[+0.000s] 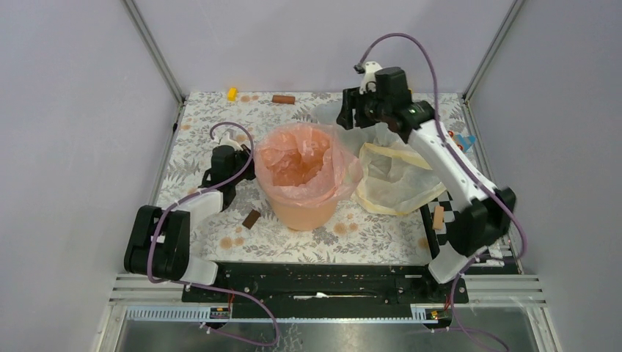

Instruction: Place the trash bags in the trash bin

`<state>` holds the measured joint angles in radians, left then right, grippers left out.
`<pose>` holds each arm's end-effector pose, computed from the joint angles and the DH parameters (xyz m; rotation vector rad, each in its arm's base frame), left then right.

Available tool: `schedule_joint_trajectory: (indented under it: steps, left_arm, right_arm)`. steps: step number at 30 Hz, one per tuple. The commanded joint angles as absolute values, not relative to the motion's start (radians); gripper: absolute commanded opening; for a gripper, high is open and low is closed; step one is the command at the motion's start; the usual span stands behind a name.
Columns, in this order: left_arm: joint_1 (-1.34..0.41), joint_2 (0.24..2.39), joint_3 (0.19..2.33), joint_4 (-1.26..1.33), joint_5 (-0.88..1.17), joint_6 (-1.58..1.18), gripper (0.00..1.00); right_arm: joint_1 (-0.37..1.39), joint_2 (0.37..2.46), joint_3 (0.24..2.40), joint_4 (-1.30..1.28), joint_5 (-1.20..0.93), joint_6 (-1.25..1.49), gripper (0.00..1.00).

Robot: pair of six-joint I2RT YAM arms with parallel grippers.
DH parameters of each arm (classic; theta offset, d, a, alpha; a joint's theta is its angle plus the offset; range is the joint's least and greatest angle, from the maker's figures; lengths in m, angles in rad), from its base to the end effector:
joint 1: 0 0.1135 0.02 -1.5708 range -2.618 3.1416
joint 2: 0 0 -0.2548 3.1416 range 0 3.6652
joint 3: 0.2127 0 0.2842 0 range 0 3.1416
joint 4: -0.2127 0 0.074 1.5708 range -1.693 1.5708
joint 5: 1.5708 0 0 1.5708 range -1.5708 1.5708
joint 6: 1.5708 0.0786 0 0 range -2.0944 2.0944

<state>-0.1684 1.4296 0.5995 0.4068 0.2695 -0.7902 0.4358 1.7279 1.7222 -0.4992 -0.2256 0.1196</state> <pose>0.3439 -0.0797 0.1397 -0.4630 2.0371 -0.8706 0.4185 0.2143 0.3507 -0.4709 2.0592 0.5704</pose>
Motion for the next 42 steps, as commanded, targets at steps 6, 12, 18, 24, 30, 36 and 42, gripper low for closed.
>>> schedule_joint_trajectory:
  steps: [6,12,18,24,30,36,42]
  left_arm:
    - [-0.172,1.348,0.586,0.424,0.227,-0.778,0.00]
    - [-0.174,1.350,0.581,0.428,0.235,-0.775,0.00]
    - [-0.177,1.382,0.581,0.425,0.250,-0.769,0.00]
    - [-0.194,1.417,0.599,0.358,0.230,-0.732,0.00]
    - [-0.205,1.419,0.562,0.370,0.229,-0.725,0.00]
    - [-0.213,1.416,0.534,0.371,0.224,-0.726,0.00]
    - [-0.212,1.396,0.524,0.352,0.200,-0.723,0.00]
  right_arm:
    - [0.431,1.272,1.352,-0.394,-0.206,0.230,0.80]
    - [0.431,1.159,1.124,-0.352,-0.340,0.304,0.73]
    - [0.431,1.169,0.985,-0.295,-0.438,0.349,0.33]
    - [0.431,1.205,0.854,-0.144,-0.409,0.404,0.00]
    - [0.434,1.324,0.763,-0.018,-0.419,0.432,0.00]
    - [0.472,1.426,0.706,0.115,-0.365,0.464,0.00]
    - [0.505,1.513,0.715,0.169,-0.331,0.477,0.00]
